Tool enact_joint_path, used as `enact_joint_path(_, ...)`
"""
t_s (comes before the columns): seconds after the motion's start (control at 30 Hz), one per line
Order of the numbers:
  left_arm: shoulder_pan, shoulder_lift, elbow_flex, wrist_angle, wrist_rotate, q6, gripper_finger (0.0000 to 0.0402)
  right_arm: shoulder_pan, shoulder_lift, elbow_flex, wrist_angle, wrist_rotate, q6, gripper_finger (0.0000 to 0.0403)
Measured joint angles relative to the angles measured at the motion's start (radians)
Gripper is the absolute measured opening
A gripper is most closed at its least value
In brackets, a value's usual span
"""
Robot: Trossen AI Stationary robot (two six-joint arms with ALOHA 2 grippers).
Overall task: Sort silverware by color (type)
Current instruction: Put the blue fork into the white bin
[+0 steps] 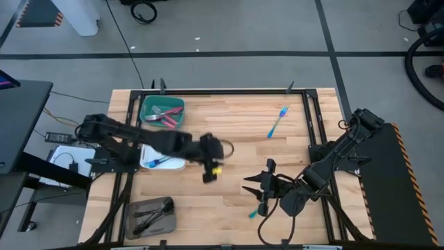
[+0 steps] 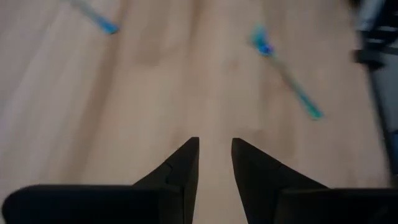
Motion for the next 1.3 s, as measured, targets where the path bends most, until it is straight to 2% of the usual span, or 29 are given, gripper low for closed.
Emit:
enact_joint_path(0.13,-0.089,0.039,-0.001,0.134,-0.001,0.028,0.0105,0.000,-0.010,0.000,-0.020,0.038,0.000,0.0134)
enact_joint_path(0.3,-0.147,0.101,0.000,0.232,-0.002,0.026,0.0105,0.000,-0.039,-0.001,-0.041,0.078,0.000,0.0134)
enact_joint_path(0.57,-0.174,0.260,-0.002,0.386,0.031,0.021,0.0105,-0.007,-0.080,0.000,-0.114,0.119,-0.001,0.0134)
enact_joint_path(0.77,-0.179,0.369,0.000,0.682,0.040,-0.043,0.0105,-0.027,-0.086,0.000,-0.139,0.136,-0.025,0.0134)
enact_joint_path(0.87,-0.178,0.396,-0.002,0.770,0.041,0.016,0.0105,-0.035,-0.091,0.000,-0.158,0.131,-0.024,0.0134)
enact_joint_path(0.97,-0.176,0.411,-0.002,0.811,0.042,0.101,0.0105,-0.037,-0.093,0.000,-0.174,0.127,-0.022,0.0134)
enact_joint_path(1.17,-0.176,0.474,-0.001,0.872,0.044,0.101,0.0109,-0.037,-0.093,0.000,-0.185,0.124,-0.020,0.0134)
enact_joint_path(1.3,-0.176,0.534,-0.001,0.903,0.044,0.069,0.0125,-0.037,-0.093,0.000,-0.191,0.124,-0.017,0.0134)
